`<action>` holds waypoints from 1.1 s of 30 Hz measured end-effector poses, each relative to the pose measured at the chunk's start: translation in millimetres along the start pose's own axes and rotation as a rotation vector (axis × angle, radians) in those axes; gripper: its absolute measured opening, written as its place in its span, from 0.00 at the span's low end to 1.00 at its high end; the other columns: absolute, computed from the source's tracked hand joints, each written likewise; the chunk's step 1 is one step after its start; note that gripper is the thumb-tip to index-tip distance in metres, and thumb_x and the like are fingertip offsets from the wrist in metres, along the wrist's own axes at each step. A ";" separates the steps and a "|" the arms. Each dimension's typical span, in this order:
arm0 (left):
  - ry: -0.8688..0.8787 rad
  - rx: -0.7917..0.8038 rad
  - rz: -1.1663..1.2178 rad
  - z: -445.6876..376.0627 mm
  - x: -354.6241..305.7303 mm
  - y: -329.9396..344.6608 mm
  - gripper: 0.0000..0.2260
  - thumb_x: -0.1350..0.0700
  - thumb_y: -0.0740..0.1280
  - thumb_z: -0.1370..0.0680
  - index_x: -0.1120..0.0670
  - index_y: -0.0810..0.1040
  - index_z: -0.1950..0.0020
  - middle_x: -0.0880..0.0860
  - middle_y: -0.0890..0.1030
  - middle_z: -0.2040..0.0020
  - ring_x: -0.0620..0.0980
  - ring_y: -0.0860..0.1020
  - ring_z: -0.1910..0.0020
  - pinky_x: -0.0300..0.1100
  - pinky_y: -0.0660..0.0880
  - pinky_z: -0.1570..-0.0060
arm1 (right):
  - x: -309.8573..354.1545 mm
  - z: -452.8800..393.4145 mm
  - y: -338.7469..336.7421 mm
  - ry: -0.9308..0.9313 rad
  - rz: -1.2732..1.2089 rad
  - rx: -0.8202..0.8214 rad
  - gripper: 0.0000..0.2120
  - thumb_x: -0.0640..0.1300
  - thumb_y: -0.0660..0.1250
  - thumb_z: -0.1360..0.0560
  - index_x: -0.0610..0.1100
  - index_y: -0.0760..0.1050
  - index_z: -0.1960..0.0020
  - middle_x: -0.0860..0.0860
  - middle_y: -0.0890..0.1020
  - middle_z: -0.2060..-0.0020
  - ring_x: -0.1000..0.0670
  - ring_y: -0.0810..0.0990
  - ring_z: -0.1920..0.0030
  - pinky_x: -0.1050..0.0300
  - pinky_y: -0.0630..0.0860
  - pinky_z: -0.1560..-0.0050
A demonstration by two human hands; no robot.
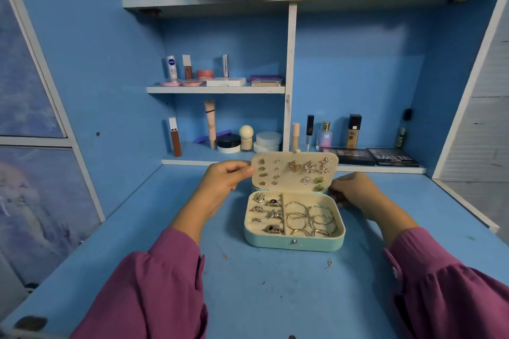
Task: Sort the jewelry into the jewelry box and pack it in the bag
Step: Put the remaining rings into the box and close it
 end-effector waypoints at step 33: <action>-0.100 -0.159 -0.312 1.5 7.9 5.3 0.14 0.54 0.62 0.20 0.61 0.81 0.59 0.51 0.80 0.62 0.46 0.73 0.63 0.41 0.70 0.57 | 10.8 10.1 -8.4 -0.081 -0.238 -0.042 0.05 0.33 0.70 0.27 0.34 0.80 0.51 0.44 0.82 0.64 0.49 0.79 0.68 0.66 0.78 0.73</action>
Point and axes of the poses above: each hand's wrist, its own z-axis away from the middle knuckle, its own y-axis out of the palm, x = y × z, the point moved 9 cm from there along -z, towards the middle knuckle
